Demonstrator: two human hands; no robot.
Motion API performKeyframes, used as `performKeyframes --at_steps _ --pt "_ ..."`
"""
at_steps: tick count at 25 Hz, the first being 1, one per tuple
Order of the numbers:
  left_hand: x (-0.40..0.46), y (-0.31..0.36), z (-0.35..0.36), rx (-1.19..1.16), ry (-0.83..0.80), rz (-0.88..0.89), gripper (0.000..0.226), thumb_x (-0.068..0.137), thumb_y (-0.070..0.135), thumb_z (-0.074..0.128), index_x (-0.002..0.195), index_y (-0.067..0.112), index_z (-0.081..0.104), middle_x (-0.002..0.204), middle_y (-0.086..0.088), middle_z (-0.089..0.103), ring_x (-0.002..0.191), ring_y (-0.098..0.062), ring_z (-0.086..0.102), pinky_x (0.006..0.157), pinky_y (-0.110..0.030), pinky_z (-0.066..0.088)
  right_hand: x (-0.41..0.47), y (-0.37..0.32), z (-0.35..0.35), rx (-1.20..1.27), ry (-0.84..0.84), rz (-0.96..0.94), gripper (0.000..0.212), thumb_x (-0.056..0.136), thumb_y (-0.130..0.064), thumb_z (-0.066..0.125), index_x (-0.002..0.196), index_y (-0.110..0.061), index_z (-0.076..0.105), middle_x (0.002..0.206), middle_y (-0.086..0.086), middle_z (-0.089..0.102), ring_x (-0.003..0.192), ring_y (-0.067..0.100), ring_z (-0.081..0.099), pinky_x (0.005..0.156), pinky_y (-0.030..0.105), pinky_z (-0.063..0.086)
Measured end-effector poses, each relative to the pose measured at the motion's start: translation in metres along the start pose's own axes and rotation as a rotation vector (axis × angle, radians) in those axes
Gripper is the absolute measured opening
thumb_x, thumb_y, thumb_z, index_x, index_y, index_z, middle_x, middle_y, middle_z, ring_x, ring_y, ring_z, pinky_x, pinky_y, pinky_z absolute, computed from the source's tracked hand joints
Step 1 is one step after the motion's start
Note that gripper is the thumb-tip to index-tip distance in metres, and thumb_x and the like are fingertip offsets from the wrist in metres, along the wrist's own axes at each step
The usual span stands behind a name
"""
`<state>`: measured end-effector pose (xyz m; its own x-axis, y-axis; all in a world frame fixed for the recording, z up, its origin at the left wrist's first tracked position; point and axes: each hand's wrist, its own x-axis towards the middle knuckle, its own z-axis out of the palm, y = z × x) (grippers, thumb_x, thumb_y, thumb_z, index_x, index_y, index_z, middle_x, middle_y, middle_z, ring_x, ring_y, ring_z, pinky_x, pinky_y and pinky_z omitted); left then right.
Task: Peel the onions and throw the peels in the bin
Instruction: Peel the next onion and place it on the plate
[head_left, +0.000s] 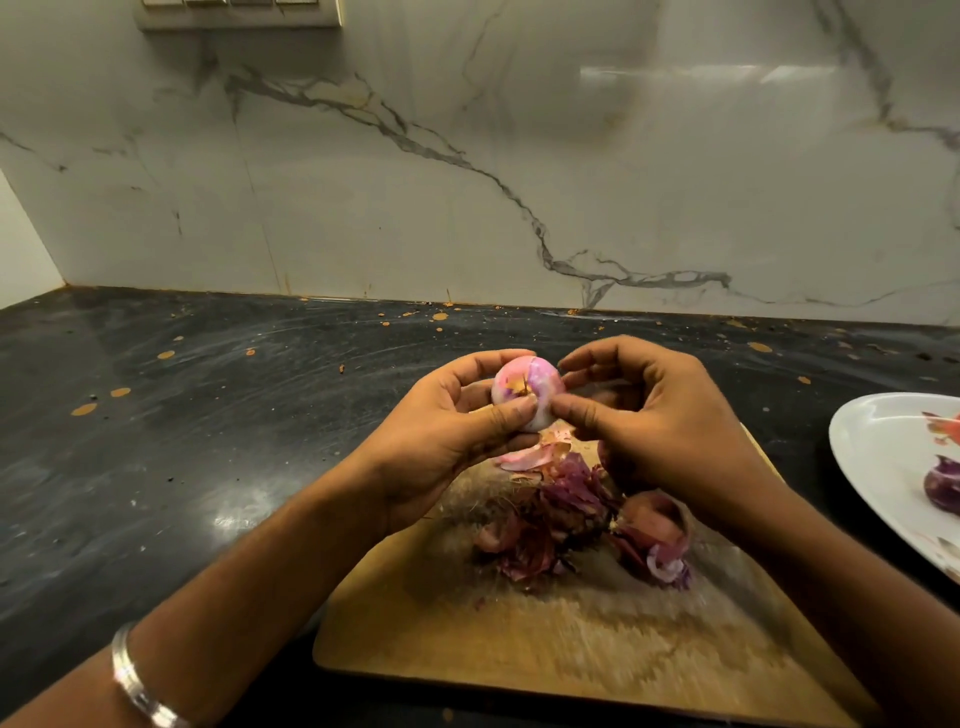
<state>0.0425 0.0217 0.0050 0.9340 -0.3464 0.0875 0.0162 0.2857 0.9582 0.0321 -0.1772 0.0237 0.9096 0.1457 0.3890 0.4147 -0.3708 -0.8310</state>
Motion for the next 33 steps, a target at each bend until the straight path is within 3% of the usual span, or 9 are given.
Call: performKeyframes --at_steps 3,6,14,19,24,26,29,33 --pt "-0.001 -0.003 0.002 0.093 0.045 0.042 0.060 0.068 0.004 0.075 0.125 0.008 0.057 0.113 -0.023 0.070 0.097 -0.030 0.069 0.087 -0.041 0.059 -0.003 -0.001 0.003 0.035 -0.036 0.035 0.025 0.075 -0.024 0.083 0.099 -0.017 0.077 0.084 -0.002 0.078 0.072 0.011 0.075 0.059 0.020 0.057" --pt "-0.001 -0.004 0.003 0.112 0.067 0.068 0.063 0.065 0.003 0.077 0.124 0.008 0.054 0.110 -0.018 0.072 0.097 -0.029 0.071 0.085 -0.040 0.060 -0.004 -0.003 0.004 0.155 -0.013 0.077 0.017 0.081 -0.017 0.079 0.098 -0.013 0.079 0.076 0.000 0.077 0.062 0.005 0.070 0.047 0.010 0.046" --pt "0.001 -0.005 0.001 0.055 0.030 0.068 0.057 0.068 0.002 0.075 0.121 0.009 0.057 0.118 -0.018 0.068 0.103 -0.031 0.071 0.079 -0.035 0.061 -0.004 -0.003 0.002 0.127 0.025 0.056 0.009 0.089 -0.013 0.072 0.094 -0.013 0.080 0.072 -0.006 0.077 0.061 0.007 0.071 0.046 0.010 0.046" --pt "-0.001 -0.010 0.004 0.197 0.082 0.089 0.064 0.060 0.008 0.083 0.117 0.009 0.054 0.114 -0.013 0.069 0.097 -0.029 0.073 0.077 -0.035 0.061 -0.005 0.001 0.008 -0.134 0.121 -0.052 0.009 0.085 -0.019 0.076 0.077 -0.019 0.080 0.056 -0.012 0.069 0.043 0.003 0.058 0.044 0.018 0.044" --pt "0.000 -0.011 0.006 0.155 0.070 0.075 0.061 0.061 0.005 0.081 0.116 0.010 0.054 0.116 -0.015 0.067 0.096 -0.029 0.073 0.078 -0.037 0.061 -0.005 0.001 0.011 -0.295 0.193 -0.154 0.008 0.083 -0.013 0.076 0.076 -0.015 0.077 0.056 -0.012 0.066 0.050 0.005 0.062 0.048 0.021 0.049" --pt "0.001 -0.009 0.005 0.022 0.035 0.035 0.057 0.068 0.002 0.074 0.121 0.008 0.055 0.123 -0.020 0.064 0.103 -0.032 0.071 0.080 -0.037 0.061 -0.003 0.002 0.011 -0.185 0.224 -0.078 0.009 0.084 -0.012 0.075 0.075 -0.013 0.074 0.056 -0.003 0.068 0.048 0.008 0.064 0.047 0.028 0.052" --pt "0.002 -0.006 0.004 -0.186 -0.035 -0.014 0.053 0.080 0.002 0.063 0.132 0.008 0.054 0.126 -0.020 0.065 0.111 -0.034 0.067 0.082 -0.036 0.060 0.000 0.001 0.006 0.082 0.232 0.089 0.012 0.086 -0.019 0.077 0.080 -0.010 0.071 0.062 0.006 0.072 0.055 0.015 0.071 0.042 0.026 0.049" --pt "0.001 -0.006 0.007 -0.162 -0.043 -0.027 0.049 0.079 0.006 0.065 0.128 0.013 0.060 0.119 -0.019 0.068 0.107 -0.033 0.068 0.083 -0.037 0.060 -0.001 0.000 0.006 0.124 0.200 0.133 0.010 0.087 -0.016 0.075 0.083 -0.008 0.070 0.067 0.008 0.073 0.055 0.016 0.071 0.044 0.022 0.049"
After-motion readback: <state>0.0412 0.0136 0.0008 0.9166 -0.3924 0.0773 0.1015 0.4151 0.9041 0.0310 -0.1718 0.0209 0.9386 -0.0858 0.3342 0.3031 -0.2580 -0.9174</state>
